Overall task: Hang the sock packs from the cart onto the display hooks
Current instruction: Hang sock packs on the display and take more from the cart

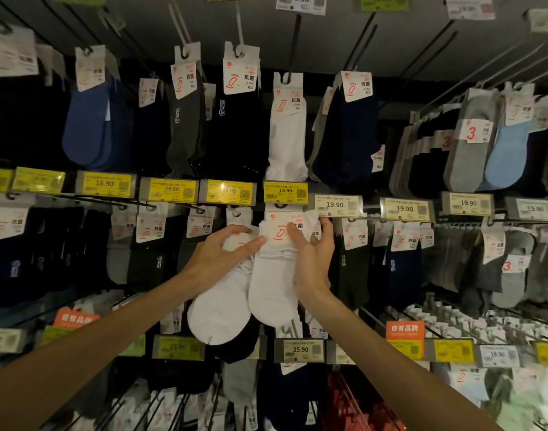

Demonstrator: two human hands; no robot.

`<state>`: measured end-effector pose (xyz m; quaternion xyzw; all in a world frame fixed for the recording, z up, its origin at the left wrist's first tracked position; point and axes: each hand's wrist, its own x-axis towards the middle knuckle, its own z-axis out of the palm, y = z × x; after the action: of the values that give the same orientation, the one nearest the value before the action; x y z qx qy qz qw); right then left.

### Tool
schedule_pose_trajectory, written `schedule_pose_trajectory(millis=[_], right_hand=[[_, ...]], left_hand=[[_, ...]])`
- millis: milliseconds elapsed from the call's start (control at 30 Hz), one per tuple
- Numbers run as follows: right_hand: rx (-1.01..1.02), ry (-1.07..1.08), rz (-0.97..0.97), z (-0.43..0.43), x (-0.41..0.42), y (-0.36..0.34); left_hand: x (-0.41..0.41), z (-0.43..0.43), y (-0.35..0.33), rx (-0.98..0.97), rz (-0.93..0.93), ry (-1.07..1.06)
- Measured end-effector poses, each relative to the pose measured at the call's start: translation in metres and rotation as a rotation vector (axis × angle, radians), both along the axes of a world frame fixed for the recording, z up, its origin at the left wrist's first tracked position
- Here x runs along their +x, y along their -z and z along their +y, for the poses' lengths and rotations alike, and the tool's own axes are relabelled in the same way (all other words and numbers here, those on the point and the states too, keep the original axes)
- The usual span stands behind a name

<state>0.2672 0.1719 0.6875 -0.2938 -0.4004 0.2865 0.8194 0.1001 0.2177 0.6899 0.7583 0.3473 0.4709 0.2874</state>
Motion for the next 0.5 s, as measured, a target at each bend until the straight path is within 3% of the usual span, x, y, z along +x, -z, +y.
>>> schedule_pose_trajectory(millis=[367,500], right_hand=[[-0.029,-0.209,0.020,0.006,0.004,0.004],[-0.063,-0.283,0.114,0.008,0.008,0.008]], left_hand=[[-0.007,-0.002,-0.001,0.011,0.006,-0.004],[-0.005,-0.001,0.001,0.008,-0.002,0.014]])
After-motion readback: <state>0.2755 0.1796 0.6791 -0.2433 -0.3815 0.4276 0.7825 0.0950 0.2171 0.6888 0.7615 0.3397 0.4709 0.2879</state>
